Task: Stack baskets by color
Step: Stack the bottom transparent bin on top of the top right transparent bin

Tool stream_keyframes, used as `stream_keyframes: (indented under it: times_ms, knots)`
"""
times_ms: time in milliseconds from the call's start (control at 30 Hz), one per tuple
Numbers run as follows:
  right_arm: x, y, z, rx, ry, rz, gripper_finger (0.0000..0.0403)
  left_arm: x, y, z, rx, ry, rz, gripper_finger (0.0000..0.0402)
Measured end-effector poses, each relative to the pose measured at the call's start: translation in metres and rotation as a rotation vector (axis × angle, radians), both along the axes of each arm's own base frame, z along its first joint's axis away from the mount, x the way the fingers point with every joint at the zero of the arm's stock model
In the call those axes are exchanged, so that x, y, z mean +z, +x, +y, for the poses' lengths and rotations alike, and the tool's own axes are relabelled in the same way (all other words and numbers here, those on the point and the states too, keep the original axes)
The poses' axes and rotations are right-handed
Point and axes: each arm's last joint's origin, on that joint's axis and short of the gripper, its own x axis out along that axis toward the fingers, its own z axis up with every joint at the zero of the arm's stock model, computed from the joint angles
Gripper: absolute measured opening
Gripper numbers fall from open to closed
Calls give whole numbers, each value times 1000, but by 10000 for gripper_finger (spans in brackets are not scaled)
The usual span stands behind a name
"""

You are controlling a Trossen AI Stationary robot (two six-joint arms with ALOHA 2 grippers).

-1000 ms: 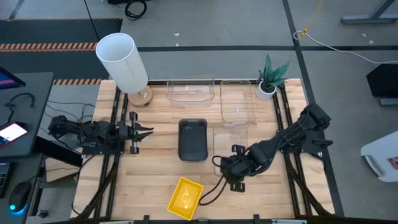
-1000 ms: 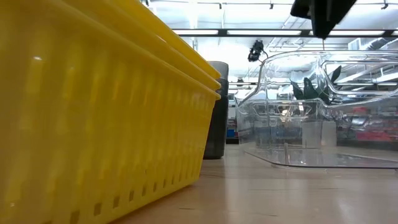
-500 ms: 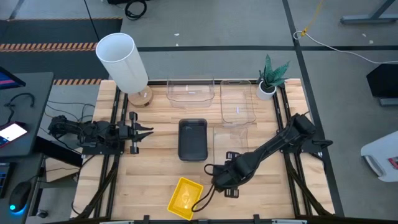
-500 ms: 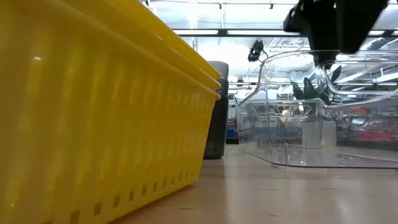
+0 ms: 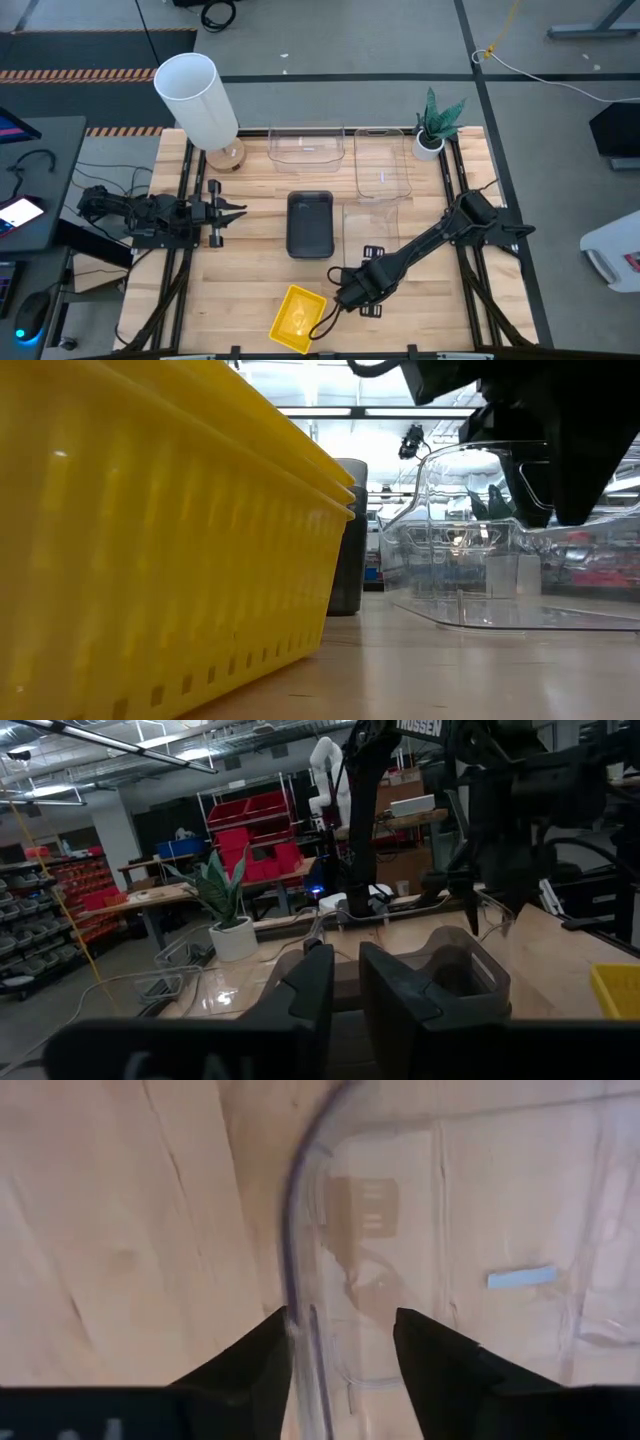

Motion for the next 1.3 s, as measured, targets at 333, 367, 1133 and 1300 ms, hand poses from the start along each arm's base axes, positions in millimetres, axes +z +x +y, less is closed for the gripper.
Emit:
stream_keyframes:
  times_ms: [333,367,1133,1300]
  knots:
    - [-5,0,-1,-8,46,66,21,0,0,0,0,0,0,53]
    - [-5,0,-2,-8,50,68,13,0,0,0,0,0,0,53]
    - [72,-10,4,50,-29,108,7,0,0,0,0,0,0,58]
    - [82,-13,13,138,-22,69,7,0,0,0,0,0,0,61]
